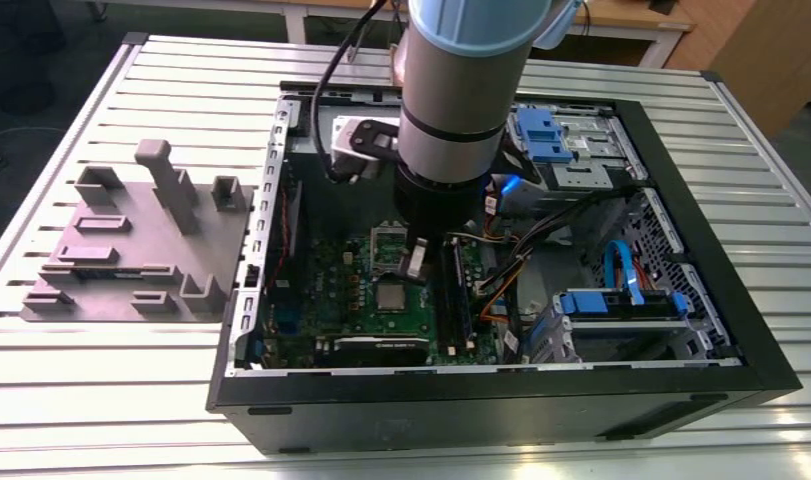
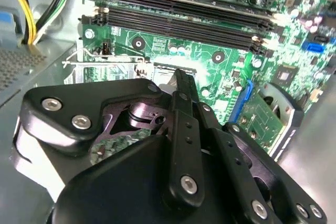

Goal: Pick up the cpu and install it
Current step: 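Close the cpu cover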

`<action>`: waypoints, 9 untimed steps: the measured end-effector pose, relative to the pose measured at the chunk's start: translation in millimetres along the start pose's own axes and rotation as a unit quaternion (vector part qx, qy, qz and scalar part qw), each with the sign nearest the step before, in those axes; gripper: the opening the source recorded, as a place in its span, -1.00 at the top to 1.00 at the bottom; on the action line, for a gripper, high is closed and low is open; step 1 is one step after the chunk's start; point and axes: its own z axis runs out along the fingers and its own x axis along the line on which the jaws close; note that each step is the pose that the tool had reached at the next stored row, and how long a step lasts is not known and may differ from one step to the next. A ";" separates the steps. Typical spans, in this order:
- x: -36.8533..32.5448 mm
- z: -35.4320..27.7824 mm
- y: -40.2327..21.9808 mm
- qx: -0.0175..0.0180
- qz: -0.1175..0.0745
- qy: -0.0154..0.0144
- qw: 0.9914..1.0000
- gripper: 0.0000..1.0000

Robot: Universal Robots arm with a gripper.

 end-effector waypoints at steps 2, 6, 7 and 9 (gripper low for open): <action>0.0 0.2 0.0 0.000 -0.018 0.000 1.000 0.80; -0.2 0.3 -0.7 0.000 -0.047 -0.002 0.999 0.80; -0.6 0.5 -1.8 -0.002 -0.047 -0.010 0.999 0.80; -1.2 0.4 -3.5 -0.008 -0.047 -0.027 0.999 0.80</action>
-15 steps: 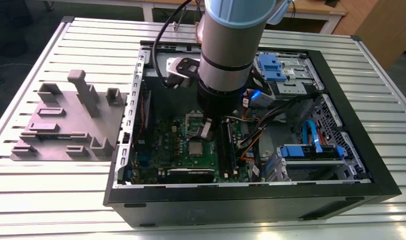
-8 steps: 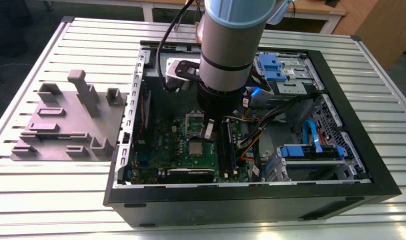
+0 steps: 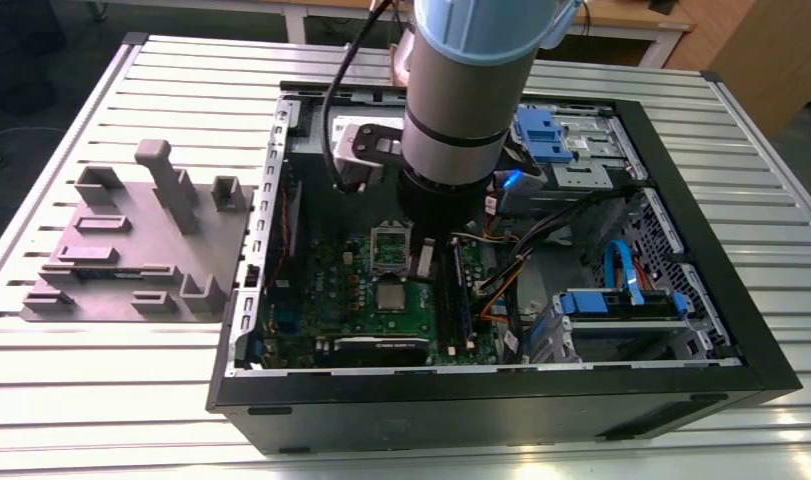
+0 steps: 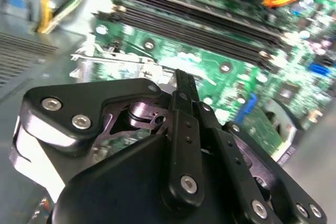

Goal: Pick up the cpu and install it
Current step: 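Close the cpu cover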

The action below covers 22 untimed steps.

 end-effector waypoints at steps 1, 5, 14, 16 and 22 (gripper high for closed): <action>-0.2 0.0 -0.8 -0.003 0.000 -0.009 1.000 0.80; -0.6 -0.1 -2.5 -0.014 0.001 -0.019 1.000 0.80; -1.8 0.7 -3.1 -0.016 0.017 -0.019 1.000 0.80; -1.8 0.7 -3.2 -0.016 0.017 -0.019 1.000 0.80; -1.8 0.8 -3.2 -0.016 0.018 -0.019 1.000 0.80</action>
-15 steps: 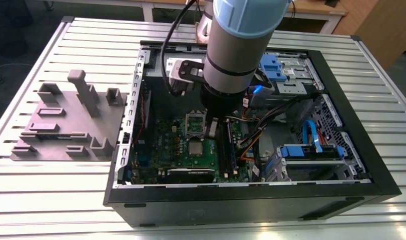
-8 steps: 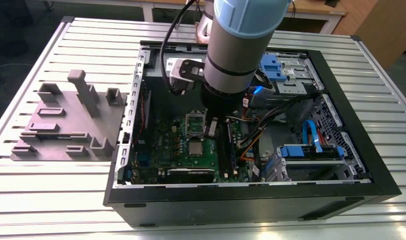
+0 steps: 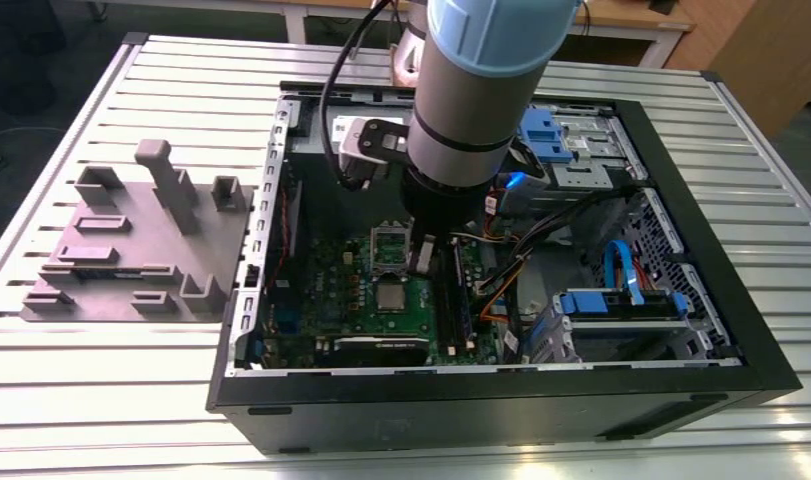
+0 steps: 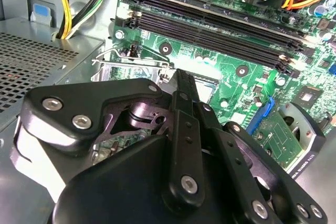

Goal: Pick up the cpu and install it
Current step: 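Close the cpu cover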

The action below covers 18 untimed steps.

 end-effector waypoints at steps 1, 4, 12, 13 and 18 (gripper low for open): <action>0.0 0.1 -0.1 0.000 0.005 0.000 1.000 0.80; 0.0 0.5 0.0 0.002 0.032 -0.002 0.999 0.80; 0.1 0.8 -0.1 0.004 0.054 -0.003 0.999 0.80; 0.1 0.8 0.0 0.004 0.054 -0.003 0.999 0.80; 0.1 0.8 0.0 0.004 0.054 -0.003 0.999 0.80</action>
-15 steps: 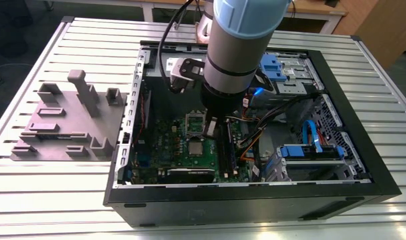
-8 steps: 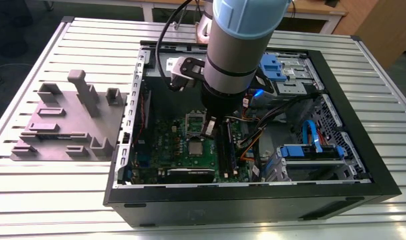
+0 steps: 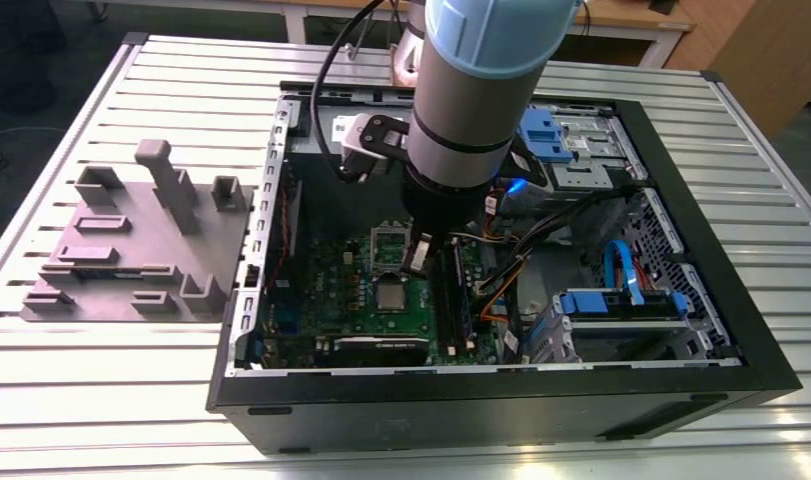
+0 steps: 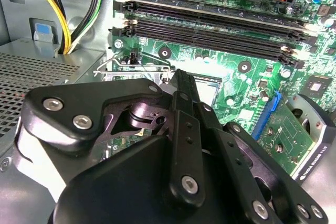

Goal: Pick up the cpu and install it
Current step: 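Close the cpu cover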

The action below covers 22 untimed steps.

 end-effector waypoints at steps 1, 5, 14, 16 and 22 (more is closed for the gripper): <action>0.0 0.0 0.0 0.000 0.000 0.000 1.000 0.80; -1.0 0.6 -2.7 -0.002 0.000 -0.004 1.000 0.80; -10.5 3.2 -21.0 -0.018 -0.001 -0.044 0.999 0.80; -10.5 3.4 -21.0 -0.025 -0.001 -0.061 0.998 0.80; -10.2 4.6 -19.2 -0.034 -0.002 -0.085 0.996 0.80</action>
